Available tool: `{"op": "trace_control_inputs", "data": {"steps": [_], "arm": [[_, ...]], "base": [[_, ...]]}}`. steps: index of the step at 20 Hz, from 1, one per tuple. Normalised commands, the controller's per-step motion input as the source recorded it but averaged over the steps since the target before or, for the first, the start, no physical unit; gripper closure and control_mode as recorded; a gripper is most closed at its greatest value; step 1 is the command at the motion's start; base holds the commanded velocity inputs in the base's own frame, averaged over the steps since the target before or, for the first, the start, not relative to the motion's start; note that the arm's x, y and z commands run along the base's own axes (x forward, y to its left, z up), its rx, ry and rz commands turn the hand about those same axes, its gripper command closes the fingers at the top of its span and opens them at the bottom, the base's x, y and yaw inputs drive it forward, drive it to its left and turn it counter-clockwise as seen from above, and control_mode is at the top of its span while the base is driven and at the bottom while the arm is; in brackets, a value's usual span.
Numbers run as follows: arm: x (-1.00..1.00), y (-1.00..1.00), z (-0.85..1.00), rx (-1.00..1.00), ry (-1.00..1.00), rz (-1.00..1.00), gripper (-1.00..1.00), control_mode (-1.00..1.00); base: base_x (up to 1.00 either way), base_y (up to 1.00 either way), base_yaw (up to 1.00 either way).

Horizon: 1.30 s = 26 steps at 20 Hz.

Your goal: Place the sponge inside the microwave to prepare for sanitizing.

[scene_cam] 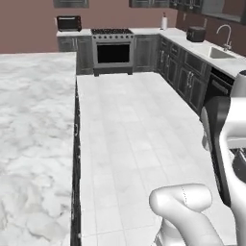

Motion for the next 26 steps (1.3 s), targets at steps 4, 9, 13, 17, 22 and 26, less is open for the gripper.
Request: {"op": "trace_control_inputs", "data": {"steps": [4,9,13,17,22,26], "arm": [[0.0,0.0,0.0,0.0,0.0,0.0,-1.0,1.0],[0.0,0.0,0.0,0.0,0.0,0.0,-1.0,1.0],[0.0,0.0,0.0,0.0,0.0,0.0,-1.0,1.0],[0.0,0.0,0.0,0.0,0.0,0.0,-1.0,1.0],[0.0,0.0,0.0,0.0,0.0,0.0,-1.0,1.0],[0.0,0.0,0.0,0.0,0.0,0.0,-1.0,1.0]], "base": [[1.0,0.58,-0.01],[1.0,0.02,0.02],[1.0,-0.12,0.1],[1.0,-0.33,0.02],[1.0,-0.58,-0.14],[0.88,-0.52,-0.46]]}}
